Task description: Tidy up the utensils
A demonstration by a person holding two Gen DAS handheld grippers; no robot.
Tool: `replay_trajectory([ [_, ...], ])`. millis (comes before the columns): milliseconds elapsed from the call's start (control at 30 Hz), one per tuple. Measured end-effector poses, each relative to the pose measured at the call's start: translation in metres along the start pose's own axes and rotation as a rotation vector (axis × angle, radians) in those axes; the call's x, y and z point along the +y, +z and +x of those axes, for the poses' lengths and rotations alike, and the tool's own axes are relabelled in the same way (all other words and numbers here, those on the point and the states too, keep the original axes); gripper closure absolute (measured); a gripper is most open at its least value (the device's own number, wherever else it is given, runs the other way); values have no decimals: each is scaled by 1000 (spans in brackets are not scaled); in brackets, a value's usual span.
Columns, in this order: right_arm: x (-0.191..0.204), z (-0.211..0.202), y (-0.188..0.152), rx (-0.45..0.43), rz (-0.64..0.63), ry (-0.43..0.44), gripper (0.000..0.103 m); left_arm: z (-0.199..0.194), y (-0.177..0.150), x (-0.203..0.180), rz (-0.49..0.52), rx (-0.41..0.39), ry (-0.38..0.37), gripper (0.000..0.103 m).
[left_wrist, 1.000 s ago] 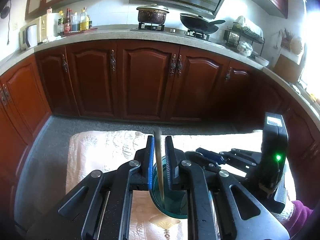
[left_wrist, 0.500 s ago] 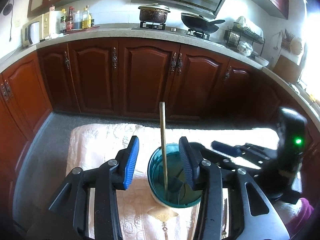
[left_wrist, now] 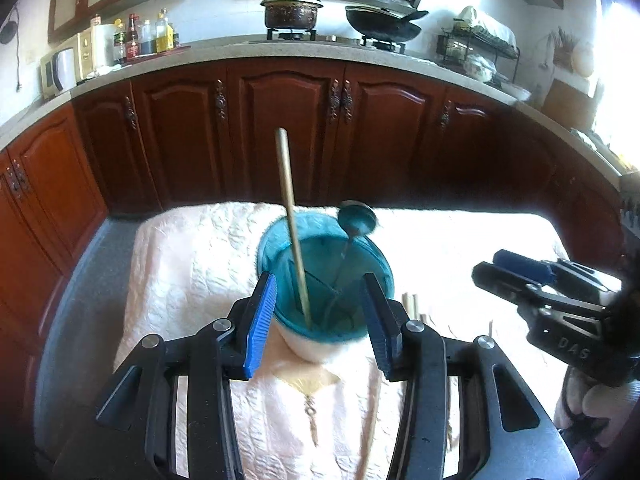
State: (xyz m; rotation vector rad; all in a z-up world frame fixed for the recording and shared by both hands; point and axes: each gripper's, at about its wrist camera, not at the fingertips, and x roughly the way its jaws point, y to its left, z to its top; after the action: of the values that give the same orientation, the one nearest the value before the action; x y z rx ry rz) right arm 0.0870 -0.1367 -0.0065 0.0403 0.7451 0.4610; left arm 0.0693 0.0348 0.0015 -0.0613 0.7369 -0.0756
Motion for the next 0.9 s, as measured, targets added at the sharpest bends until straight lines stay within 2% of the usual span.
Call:
replay_trajectory([
  [233, -14, -35, -31, 23, 12, -52, 62, -5, -24, -4, -17, 44, -60, 57],
  [433, -34, -48, -58, 56, 41, -87, 62, -5, -48, -8, -2, 90, -85, 57],
  [700, -65, -33, -112, 174, 152, -83, 62, 6, -72, -19, 14, 154, -112, 57],
  [833, -76, -22, -133, 230, 193, -48, 62, 16, -79, -23, 18, 185, -119, 57],
  [900, -78, -16, -140, 249, 205, -28, 68, 22, -82, -25, 27, 195, -117, 57],
])
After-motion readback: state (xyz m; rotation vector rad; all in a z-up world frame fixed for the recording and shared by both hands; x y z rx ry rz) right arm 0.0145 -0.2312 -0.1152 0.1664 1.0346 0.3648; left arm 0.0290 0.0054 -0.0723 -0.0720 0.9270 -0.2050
